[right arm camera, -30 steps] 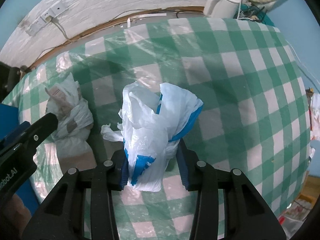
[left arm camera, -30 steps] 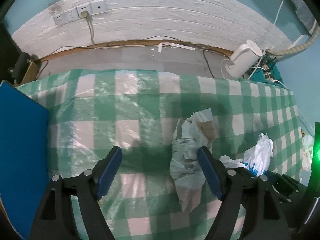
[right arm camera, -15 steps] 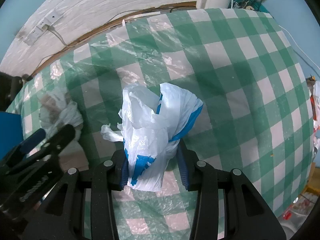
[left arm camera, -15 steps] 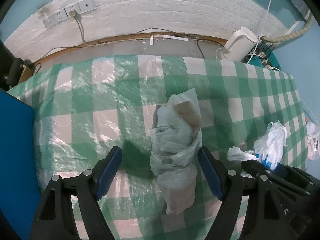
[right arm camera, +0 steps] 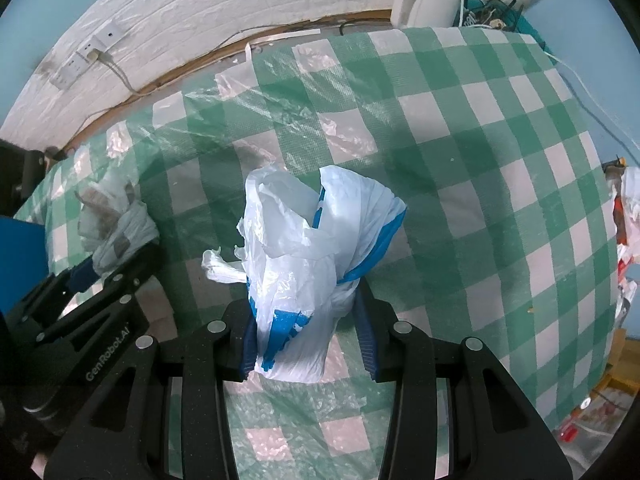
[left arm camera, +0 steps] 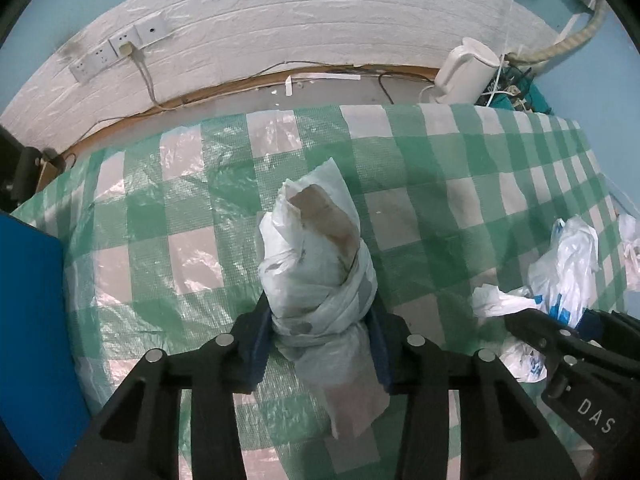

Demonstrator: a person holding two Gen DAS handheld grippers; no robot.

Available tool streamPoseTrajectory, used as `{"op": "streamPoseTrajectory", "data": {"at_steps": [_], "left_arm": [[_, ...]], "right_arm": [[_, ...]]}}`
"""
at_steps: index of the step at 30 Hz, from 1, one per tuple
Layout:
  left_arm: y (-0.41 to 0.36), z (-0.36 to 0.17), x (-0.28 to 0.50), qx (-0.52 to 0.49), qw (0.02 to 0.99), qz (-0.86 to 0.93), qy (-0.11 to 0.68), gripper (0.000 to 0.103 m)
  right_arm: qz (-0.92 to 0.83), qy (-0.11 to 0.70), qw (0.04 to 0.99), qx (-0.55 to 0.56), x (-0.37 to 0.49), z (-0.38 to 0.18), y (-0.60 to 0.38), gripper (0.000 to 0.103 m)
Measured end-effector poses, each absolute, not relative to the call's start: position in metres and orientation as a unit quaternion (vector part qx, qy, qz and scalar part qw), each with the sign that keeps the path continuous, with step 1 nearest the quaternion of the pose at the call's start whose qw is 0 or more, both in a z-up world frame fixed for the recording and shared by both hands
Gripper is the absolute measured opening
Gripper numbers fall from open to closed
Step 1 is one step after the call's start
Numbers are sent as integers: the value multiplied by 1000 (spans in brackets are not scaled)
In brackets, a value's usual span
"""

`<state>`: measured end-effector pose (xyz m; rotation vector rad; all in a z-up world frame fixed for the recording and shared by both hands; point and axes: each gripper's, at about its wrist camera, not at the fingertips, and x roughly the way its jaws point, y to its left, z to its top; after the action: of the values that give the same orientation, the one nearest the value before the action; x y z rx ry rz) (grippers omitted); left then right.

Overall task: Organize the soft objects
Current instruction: 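Grasp the white bag with the right tool while the left tool grasps the grey bundle, then carry the white bag with the right tool while the left tool carries the bundle to the box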

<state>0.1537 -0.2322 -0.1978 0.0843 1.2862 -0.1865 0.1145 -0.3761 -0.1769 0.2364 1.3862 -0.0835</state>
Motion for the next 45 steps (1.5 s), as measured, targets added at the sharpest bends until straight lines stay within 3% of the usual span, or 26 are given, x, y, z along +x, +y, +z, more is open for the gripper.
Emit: {"op": "streamPoseTrajectory", "data": {"at_steps": [45], "left_arm": [[-134,-66,74,64,859,-30,507,40]], "right_arm": [[87,542,836,-26,74,-44,-269,40]]}}
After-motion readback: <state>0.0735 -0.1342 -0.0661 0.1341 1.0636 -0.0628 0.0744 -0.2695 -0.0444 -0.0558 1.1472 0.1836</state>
